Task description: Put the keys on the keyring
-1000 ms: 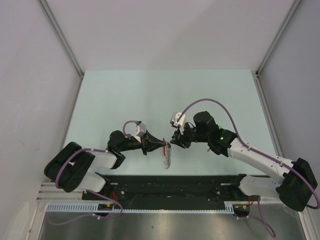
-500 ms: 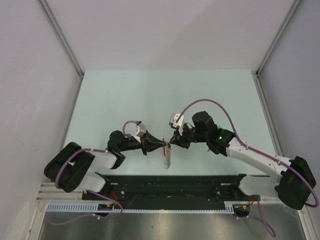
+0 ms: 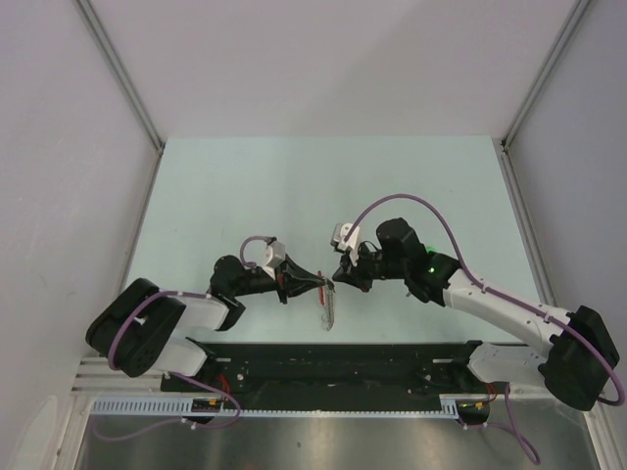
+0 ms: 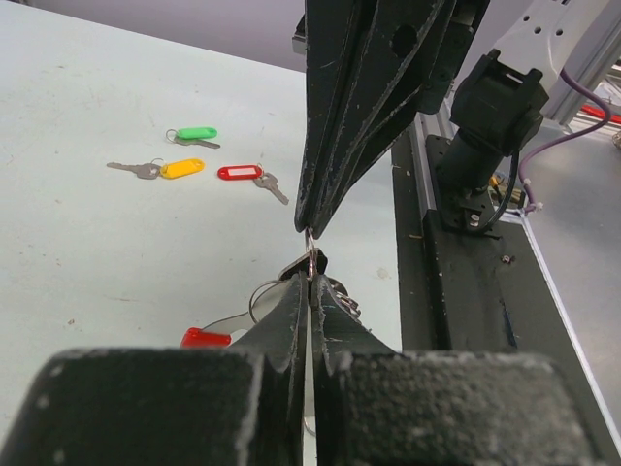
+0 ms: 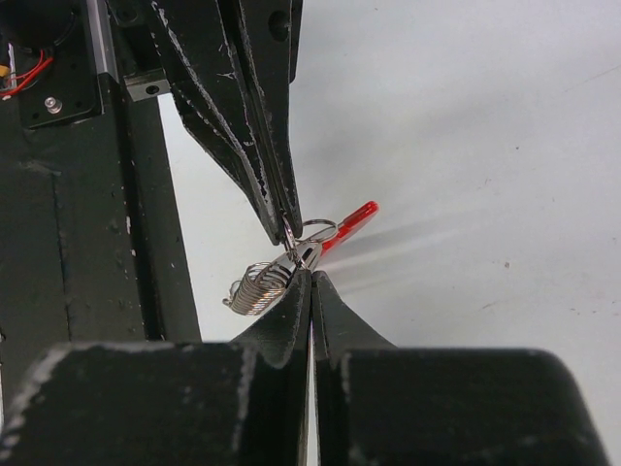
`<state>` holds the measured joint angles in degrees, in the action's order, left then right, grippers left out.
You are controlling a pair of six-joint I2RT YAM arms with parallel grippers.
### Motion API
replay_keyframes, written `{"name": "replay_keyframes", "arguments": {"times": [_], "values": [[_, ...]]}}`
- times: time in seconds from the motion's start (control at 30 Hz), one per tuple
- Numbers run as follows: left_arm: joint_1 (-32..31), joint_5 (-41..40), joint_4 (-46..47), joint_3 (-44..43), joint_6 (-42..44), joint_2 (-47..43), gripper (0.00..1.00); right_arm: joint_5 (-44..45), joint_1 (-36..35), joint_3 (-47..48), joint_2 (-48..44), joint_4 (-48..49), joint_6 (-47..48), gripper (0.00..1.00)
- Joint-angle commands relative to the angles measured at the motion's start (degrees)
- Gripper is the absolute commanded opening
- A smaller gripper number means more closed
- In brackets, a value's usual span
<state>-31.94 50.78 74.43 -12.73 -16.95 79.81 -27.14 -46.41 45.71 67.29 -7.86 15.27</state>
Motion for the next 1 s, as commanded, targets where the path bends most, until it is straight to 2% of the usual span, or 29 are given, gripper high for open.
{"name": "replay_keyframes", "arguments": {"times": [0.0, 0.3, 0.8, 0.97], "values": [[0.13, 0.81, 17.08, -0.98, 1.91, -2.38, 0.0, 0.85, -1.31, 0.52, -1.28, 1.62, 0.99, 0.0], [-0.84, 0.37, 10.48, -1.86, 5.6, -4.57, 0.0, 2.61, -2.54, 1.31, -0.75, 1.36, 1.52, 0.0], [-2.86, -1.74, -9.29, -4.76, 15.88, -8.88, 0.0, 5.07, -2.63, 1.92, -3.21, 1.71, 1.43, 0.0], [-3.48, -1.83, -12.99, -5.9, 18.08, -9.15, 0.0, 5.78, -2.54, 2.1, -3.74, 1.35, 1.78, 0.0]]}}
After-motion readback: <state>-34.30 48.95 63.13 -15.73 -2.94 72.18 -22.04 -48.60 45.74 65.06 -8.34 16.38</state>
